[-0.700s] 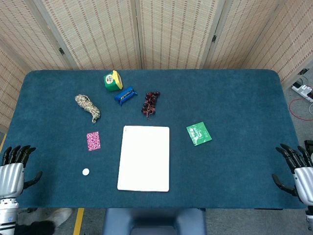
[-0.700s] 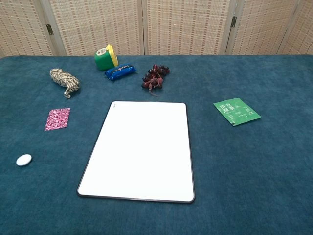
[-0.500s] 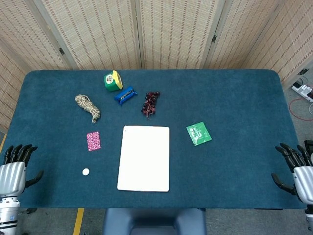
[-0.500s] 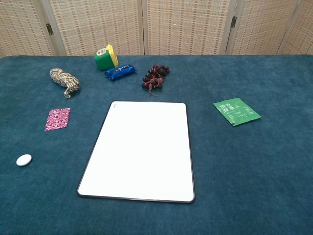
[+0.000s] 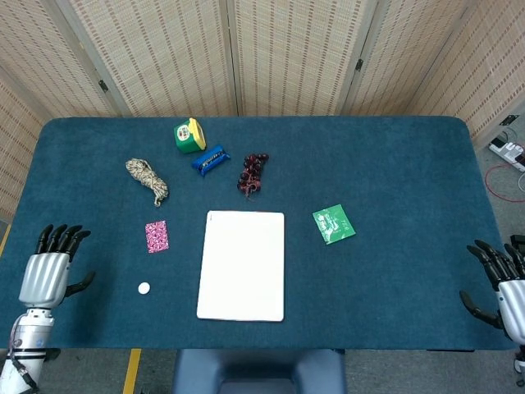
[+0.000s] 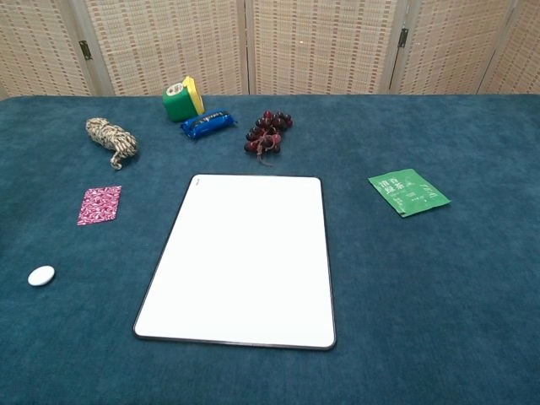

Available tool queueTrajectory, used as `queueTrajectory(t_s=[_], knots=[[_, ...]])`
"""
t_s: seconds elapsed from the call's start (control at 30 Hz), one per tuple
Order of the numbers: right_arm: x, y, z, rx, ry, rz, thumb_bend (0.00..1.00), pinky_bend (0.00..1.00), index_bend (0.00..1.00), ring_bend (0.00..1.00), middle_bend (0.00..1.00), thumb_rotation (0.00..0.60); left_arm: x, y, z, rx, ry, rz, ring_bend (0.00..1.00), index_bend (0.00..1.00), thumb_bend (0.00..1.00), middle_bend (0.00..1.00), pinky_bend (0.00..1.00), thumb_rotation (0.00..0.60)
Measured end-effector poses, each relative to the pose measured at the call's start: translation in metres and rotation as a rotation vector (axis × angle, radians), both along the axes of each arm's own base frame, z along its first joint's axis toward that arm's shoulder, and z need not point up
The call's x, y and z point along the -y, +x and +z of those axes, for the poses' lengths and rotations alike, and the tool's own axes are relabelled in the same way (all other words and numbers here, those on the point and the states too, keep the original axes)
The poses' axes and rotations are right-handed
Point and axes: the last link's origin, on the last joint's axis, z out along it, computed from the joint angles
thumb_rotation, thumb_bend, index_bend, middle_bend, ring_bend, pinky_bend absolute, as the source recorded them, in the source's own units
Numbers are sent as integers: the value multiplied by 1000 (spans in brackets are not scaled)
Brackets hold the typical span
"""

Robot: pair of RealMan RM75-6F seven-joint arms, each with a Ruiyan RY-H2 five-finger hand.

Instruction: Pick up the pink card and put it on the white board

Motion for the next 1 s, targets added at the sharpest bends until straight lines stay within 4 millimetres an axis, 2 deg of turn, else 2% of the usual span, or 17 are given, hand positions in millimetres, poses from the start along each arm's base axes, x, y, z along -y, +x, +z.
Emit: queueTrajectory(t_s=[0.17, 0.4, 0.53, 0.8, 1.0], knots=[[-2, -1, 0, 2, -3, -3, 351, 0, 126, 156, 138, 600, -22, 14, -14, -11, -111, -3, 36, 146, 255, 90, 0, 600], [-6, -3, 2, 4, -11, -8, 350, 0, 126, 156, 138, 600, -64, 33, -38, -46, -260, 27, 1, 97, 250, 33, 0, 600], [-7, -4, 2, 6, -13, -13, 350, 0, 126, 157, 138, 600, -77, 38, -49, -74, -307, 49, 0, 77, 249, 12, 0, 600], [-7, -7, 2, 10, -12, -23, 352, 0, 126, 157, 138, 600, -107, 45, -79, -131, -366, 118, 0, 141, 256, 12, 0, 600], [-6, -9, 1, 12, -9, -26, 351, 0, 126, 157, 138, 600, -118, 45, -95, -143, -384, 158, 0, 170, 271, 12, 0, 600]])
